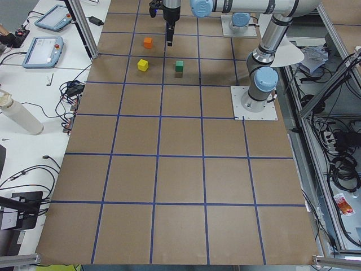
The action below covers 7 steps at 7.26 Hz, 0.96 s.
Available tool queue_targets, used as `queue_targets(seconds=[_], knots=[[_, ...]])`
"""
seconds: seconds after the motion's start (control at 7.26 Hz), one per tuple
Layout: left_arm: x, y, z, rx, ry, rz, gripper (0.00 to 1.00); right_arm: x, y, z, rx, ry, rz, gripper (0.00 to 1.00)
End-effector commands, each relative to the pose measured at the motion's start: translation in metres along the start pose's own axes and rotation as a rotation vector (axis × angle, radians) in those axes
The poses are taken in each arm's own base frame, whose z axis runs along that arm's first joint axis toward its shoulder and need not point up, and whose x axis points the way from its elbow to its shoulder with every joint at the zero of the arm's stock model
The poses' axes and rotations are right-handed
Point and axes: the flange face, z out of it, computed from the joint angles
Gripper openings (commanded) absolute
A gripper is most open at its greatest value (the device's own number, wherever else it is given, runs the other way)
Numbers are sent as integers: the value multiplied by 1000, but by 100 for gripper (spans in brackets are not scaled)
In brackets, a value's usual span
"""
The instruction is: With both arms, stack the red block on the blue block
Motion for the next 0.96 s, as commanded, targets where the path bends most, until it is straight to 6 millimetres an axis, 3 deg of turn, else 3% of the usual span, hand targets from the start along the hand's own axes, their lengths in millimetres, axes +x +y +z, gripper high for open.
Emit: queue_targets(seconds=[0.0, 0.14, 0.41, 0.55, 0.69, 0.83], knots=[[0, 0, 0, -1, 0, 0, 100, -1, 2, -5, 5, 4, 4, 100], [0, -1, 0, -1, 0, -1, 100, 3, 4, -14, -23, 31, 5, 100], [0, -1, 0, -1, 0, 0, 100, -8, 24, -75, -18, 41, 20, 100], [0, -1, 0, -1, 0, 0, 100, -15, 35, -96, -14, 39, 50, 100], [0, -1, 0, -1, 2, 0, 100, -28, 46, -125, 23, 54, 91, 100], [0, -1, 0, -1, 2, 0, 100, -54, 62, -150, 28, 55, 127, 100]])
